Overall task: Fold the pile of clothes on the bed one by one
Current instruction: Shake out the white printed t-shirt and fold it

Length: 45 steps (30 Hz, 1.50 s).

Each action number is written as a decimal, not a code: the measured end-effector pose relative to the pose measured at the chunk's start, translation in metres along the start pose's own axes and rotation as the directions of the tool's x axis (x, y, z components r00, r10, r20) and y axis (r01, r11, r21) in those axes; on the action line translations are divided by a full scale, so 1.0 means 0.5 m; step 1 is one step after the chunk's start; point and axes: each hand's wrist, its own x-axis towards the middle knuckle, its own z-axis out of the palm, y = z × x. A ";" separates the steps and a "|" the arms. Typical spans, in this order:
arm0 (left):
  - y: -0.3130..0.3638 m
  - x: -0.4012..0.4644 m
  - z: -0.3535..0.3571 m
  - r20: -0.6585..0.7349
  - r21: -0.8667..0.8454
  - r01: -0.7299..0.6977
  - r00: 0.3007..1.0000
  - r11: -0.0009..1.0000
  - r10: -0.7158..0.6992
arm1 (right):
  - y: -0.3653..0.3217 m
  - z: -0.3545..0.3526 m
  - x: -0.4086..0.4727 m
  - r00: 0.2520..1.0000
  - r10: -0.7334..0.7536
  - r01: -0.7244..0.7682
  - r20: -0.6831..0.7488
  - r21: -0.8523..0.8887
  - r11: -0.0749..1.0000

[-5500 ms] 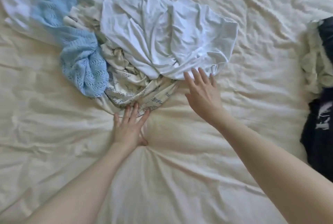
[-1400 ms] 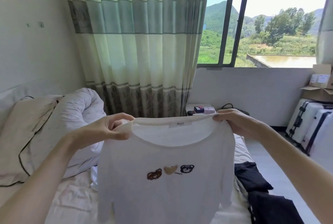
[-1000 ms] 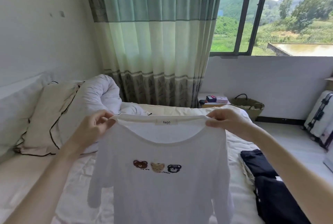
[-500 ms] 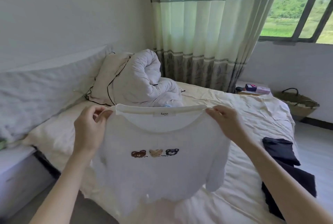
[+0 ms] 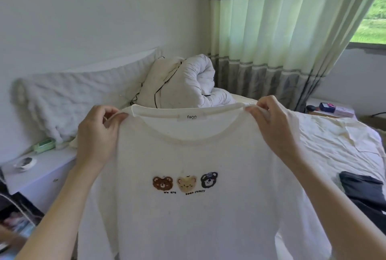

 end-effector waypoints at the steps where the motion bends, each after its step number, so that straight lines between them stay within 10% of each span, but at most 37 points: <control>1: -0.024 -0.001 0.002 0.016 0.009 -0.002 1.000 1.000 0.002 | 0.001 0.028 0.000 1.000 -0.007 0.008 0.022 -0.013 1.000; 21: -0.595 0.250 0.274 0.470 0.180 0.060 0.871 0.982 -0.140 | 0.077 0.734 0.170 0.926 0.165 -0.058 0.340 -0.304 0.951; 45: -1.273 0.337 1.084 0.635 0.489 -0.126 0.729 0.863 -0.254 | 0.613 1.617 0.215 0.756 0.473 -0.271 0.452 -0.442 0.855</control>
